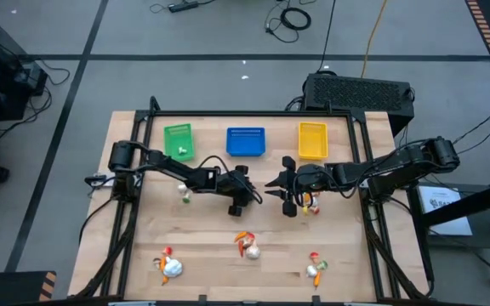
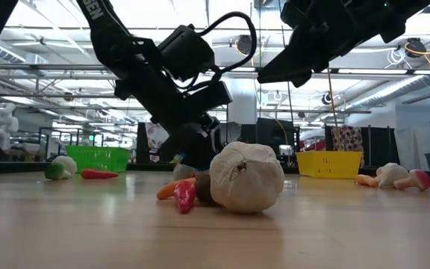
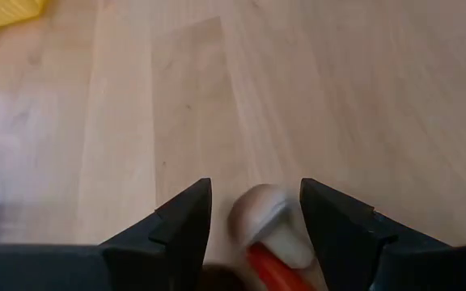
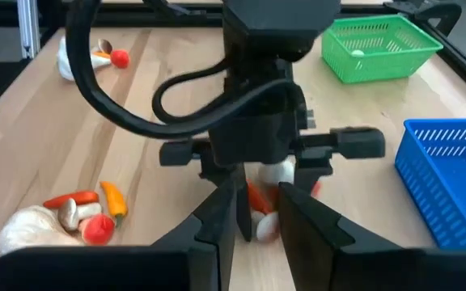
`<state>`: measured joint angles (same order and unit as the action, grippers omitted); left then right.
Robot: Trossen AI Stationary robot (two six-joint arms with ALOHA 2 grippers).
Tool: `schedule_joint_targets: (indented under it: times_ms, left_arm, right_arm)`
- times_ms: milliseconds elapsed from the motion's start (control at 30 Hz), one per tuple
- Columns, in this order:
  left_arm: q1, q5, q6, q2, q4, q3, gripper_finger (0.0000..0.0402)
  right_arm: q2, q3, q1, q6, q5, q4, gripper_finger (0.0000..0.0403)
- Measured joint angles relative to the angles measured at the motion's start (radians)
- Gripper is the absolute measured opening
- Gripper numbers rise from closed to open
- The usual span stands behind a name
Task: Sort produce into baskets
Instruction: Put the brown mushroom into the green bin
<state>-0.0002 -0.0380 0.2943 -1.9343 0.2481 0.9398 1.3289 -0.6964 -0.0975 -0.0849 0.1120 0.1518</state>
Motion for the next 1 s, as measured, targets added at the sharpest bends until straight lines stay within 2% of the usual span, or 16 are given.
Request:
schedule_joint_targets:
  times_ms: [433,800,1000]
  left_arm:
    - [0.0,0.002,-0.002,0.001,-0.028,0.001,0.0195]
    - [0.0,0.004,-0.002,0.001,-0.022,0.001,0.0137]
    - [0.0,0.003,-0.005,0.001,-0.025,0.021,0.0118]
  right_arm:
    - [0.0,0.0,0.0,0.0,0.0,0.0,0.0084]
    - [0.0,0.0,0.0,0.0,0.0,0.0,0.0084]
    - [0.0,0.0,0.0,0.0,0.0,-0.001,0.0084]
